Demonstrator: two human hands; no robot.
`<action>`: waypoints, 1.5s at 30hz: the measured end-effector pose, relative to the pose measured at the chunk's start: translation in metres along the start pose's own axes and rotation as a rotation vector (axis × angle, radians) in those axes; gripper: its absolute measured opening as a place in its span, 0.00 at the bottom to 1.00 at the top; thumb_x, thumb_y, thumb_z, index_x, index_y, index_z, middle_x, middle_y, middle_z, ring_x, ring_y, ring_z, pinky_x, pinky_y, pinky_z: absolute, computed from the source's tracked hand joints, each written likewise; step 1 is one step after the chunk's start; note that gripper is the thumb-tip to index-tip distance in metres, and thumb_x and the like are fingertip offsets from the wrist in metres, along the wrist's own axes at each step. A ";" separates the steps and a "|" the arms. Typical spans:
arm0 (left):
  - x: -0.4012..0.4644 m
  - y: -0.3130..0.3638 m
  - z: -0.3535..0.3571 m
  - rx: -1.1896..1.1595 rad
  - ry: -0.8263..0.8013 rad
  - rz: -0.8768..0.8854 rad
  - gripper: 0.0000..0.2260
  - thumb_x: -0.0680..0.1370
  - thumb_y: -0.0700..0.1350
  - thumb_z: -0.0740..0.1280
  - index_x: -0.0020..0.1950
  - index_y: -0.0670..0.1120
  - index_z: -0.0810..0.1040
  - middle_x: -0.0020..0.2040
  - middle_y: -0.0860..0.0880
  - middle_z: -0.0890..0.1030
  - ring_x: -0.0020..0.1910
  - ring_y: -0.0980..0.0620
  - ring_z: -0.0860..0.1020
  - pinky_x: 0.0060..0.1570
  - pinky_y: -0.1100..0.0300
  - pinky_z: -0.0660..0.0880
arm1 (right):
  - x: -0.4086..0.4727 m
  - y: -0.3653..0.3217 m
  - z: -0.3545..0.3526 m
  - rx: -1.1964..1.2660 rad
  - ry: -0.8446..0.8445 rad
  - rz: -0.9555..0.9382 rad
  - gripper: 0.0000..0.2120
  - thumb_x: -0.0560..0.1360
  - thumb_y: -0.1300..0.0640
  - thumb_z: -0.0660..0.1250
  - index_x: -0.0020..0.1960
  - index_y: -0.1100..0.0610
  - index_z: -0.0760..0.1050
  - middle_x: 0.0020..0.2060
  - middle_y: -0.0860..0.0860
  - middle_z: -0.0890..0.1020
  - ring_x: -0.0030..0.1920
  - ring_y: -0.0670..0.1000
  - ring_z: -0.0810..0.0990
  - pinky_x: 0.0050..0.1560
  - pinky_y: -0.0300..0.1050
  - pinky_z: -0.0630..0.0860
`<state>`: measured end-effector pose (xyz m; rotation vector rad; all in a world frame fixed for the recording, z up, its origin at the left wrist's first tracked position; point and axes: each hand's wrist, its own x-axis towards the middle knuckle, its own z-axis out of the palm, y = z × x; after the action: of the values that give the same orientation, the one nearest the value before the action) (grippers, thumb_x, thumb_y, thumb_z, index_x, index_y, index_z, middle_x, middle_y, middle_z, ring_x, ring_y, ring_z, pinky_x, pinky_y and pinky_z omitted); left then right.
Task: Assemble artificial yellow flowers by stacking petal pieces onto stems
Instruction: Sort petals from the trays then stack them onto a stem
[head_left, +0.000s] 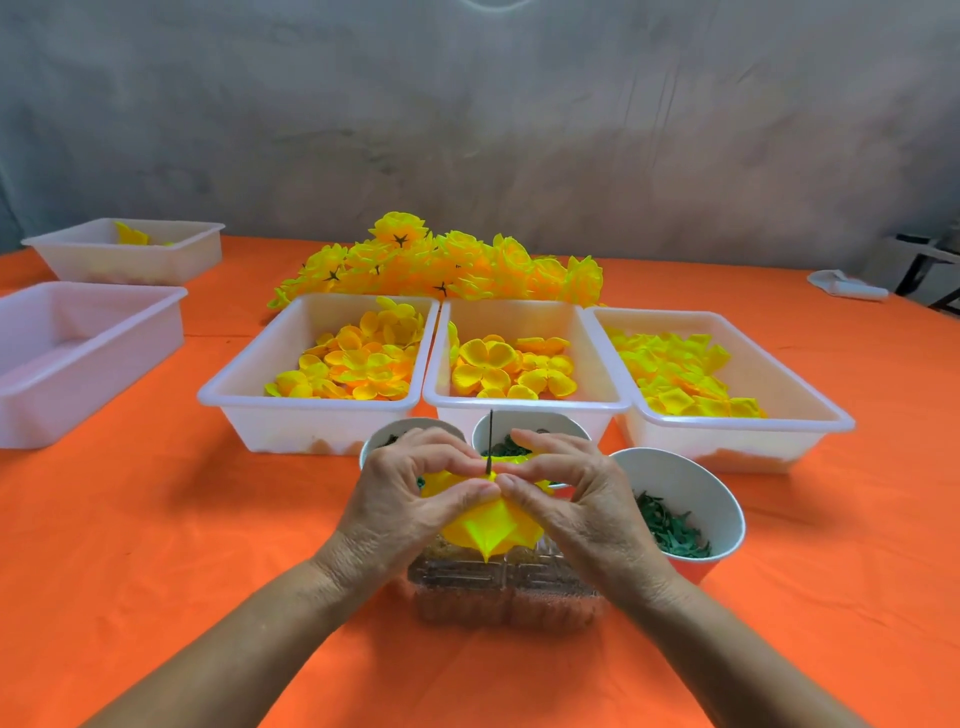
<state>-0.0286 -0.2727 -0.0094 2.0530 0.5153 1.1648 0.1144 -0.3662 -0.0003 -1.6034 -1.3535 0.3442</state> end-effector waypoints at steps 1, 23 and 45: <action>-0.001 0.000 0.000 0.002 -0.001 0.003 0.06 0.65 0.48 0.77 0.38 0.54 0.82 0.40 0.53 0.81 0.43 0.58 0.79 0.47 0.67 0.73 | -0.001 0.000 0.000 -0.001 0.003 -0.002 0.07 0.70 0.57 0.73 0.47 0.49 0.84 0.59 0.47 0.79 0.63 0.42 0.70 0.56 0.29 0.69; 0.005 0.005 0.001 -0.011 -0.053 -0.112 0.06 0.65 0.47 0.75 0.38 0.46 0.84 0.41 0.48 0.82 0.44 0.49 0.80 0.48 0.49 0.77 | 0.022 0.068 -0.071 -1.100 -0.330 0.316 0.13 0.71 0.59 0.66 0.54 0.53 0.80 0.50 0.52 0.81 0.53 0.56 0.78 0.40 0.40 0.66; 0.004 0.009 -0.002 0.003 -0.064 -0.073 0.10 0.66 0.41 0.78 0.36 0.55 0.81 0.40 0.49 0.82 0.43 0.52 0.80 0.47 0.54 0.77 | 0.018 0.061 -0.114 -0.364 -0.197 0.403 0.08 0.72 0.70 0.65 0.36 0.62 0.77 0.26 0.55 0.82 0.25 0.50 0.80 0.28 0.39 0.75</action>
<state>-0.0280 -0.2756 0.0004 2.0494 0.5560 1.0523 0.2393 -0.4000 0.0127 -2.2031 -1.2834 0.5306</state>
